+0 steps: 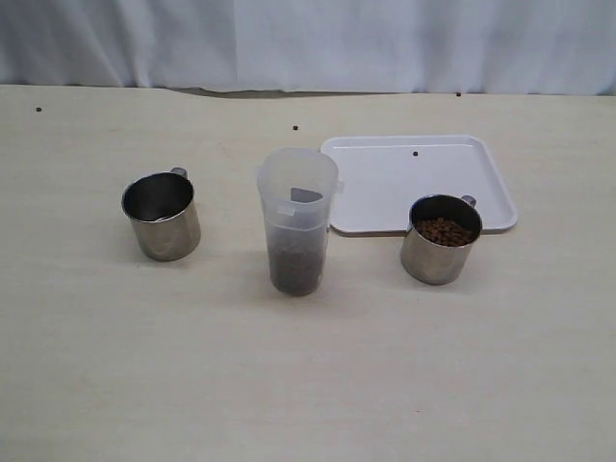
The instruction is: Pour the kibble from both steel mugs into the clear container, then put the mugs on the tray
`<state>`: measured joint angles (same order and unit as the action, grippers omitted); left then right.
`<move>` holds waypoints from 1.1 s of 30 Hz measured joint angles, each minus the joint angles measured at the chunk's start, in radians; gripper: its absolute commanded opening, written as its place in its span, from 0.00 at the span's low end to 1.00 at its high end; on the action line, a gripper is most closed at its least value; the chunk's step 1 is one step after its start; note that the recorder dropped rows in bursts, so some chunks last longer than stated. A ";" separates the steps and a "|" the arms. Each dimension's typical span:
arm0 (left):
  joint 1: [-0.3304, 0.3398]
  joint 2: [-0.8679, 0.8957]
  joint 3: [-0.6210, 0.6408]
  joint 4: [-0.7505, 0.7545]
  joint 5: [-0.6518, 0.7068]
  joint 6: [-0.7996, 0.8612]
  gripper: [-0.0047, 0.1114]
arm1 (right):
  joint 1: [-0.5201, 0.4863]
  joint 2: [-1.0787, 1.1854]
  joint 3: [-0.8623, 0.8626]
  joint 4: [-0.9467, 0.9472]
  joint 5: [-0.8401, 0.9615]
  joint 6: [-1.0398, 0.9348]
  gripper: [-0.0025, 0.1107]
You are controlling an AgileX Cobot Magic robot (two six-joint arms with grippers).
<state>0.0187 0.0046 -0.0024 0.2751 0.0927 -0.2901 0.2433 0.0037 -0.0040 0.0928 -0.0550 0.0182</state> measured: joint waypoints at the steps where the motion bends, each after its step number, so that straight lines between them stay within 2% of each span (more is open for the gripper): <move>1: 0.000 0.000 0.000 0.000 0.000 0.000 0.04 | 0.000 0.012 0.000 0.000 -0.005 0.000 0.07; 6: 0.000 0.000 0.000 0.000 0.000 0.000 0.04 | 0.000 0.162 0.000 0.000 -0.008 0.002 0.07; 10: 0.000 0.000 0.000 0.000 0.000 0.000 0.04 | 0.000 0.409 0.000 0.000 -0.051 0.012 0.07; 12: 0.000 0.000 0.000 0.000 0.000 0.000 0.04 | 0.000 0.530 0.000 0.003 -0.084 0.100 0.07; 15: 0.000 0.000 0.000 0.000 0.000 0.000 0.04 | 0.000 0.640 0.000 -0.015 -0.211 0.158 0.07; 17: 0.000 0.000 0.000 0.000 0.000 0.000 0.04 | 0.000 0.714 0.000 -0.111 -0.316 0.164 0.07; 21: 0.000 0.000 0.000 0.000 0.000 0.000 0.04 | 0.000 1.008 0.000 -0.225 -0.479 0.181 0.07; 24: 0.000 0.000 0.000 0.000 0.000 0.000 0.04 | 0.000 1.240 0.000 -0.225 -0.635 0.156 0.07; 33: 0.000 0.000 0.000 0.000 0.000 0.000 0.04 | 0.000 1.682 -0.008 -0.278 -1.045 -0.068 0.07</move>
<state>0.0187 0.0046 -0.0024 0.2751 0.0927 -0.2901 0.2433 1.6861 -0.0118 -0.1855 -1.1001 -0.0502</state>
